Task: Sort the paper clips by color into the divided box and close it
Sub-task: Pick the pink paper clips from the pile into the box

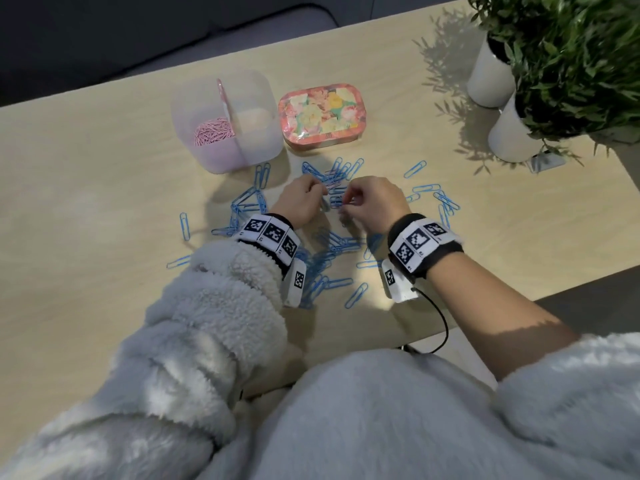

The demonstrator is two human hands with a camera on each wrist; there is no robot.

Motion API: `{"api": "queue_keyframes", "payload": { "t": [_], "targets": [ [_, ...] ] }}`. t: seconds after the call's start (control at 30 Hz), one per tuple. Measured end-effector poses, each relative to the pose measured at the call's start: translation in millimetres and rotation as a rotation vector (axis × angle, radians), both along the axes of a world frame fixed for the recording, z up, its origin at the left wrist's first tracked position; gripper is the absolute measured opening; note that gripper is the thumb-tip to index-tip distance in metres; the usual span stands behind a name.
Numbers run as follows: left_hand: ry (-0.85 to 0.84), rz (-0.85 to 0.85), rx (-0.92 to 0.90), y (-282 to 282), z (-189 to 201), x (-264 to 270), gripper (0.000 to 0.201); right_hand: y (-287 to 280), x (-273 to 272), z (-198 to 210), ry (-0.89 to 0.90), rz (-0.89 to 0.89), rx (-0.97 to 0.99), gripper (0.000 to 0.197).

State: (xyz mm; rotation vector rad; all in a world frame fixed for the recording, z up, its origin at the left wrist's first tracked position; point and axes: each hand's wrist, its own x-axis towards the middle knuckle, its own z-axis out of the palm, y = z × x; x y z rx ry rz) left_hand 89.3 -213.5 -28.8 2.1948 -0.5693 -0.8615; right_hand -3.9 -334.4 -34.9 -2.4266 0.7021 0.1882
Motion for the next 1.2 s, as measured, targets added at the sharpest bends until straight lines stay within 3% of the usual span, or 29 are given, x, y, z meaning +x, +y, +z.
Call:
{"api": "queue_keyframes", "payload": {
  "t": [0.1, 0.2, 0.27, 0.37, 0.43, 0.53, 0.67, 0.73, 0.9, 0.97, 1.07, 1.13, 1.2],
  "targets": [
    [-0.221, -0.159, 0.144, 4, -1, -3, 0.018, 7, -1, -3, 0.036, 0.102, -0.108, 0.006],
    [-0.332, -0.197, 0.226, 14, -4, 1, 0.017, 4, -6, -7, 0.019, 0.087, -0.031, 0.007],
    [-0.387, -0.215, 0.247, 18, -4, 2, 0.017, -3, -10, -9, -0.037, 0.011, 0.124, 0.008],
    [-0.431, -0.253, 0.186, 13, 1, -3, 0.016, -16, -17, -7, -0.147, -0.238, 0.468, 0.020],
    [-0.410, -0.294, 0.125, 5, 1, -11, 0.018, -23, -22, -8, -0.184, -0.362, 0.546, 0.016],
    [-0.347, -0.387, 0.090, -5, -1, -18, 0.021, -33, -25, -8, -0.171, -0.392, 0.334, 0.009],
    [-0.339, -0.503, 0.143, -7, -3, -19, 0.020, -28, -25, 4, -0.008, -0.168, -0.114, 0.015],
    [-0.362, -0.505, 0.141, -5, -4, -19, 0.022, -21, -15, 10, -0.048, -0.041, -0.154, 0.017],
    [-0.337, -0.392, 0.125, 8, -6, -18, 0.015, -9, 9, 6, 0.019, 0.136, -0.142, 0.016],
    [-0.287, -0.268, 0.072, 16, -2, -13, 0.014, -11, 11, 3, 0.046, 0.117, -0.120, 0.011],
    [-0.079, -0.063, -0.015, 23, 3, -3, 0.023, -15, 7, 0, 0.095, 0.088, -0.028, 0.006],
    [0.065, 0.072, -0.039, 22, 2, 6, 0.024, -19, 0, -4, 0.065, 0.080, 0.034, 0.006],
    [0.096, 0.158, -0.047, 19, -1, 13, 0.018, -24, -8, -8, -0.016, -0.015, 0.195, 0.013]
  ]
}}
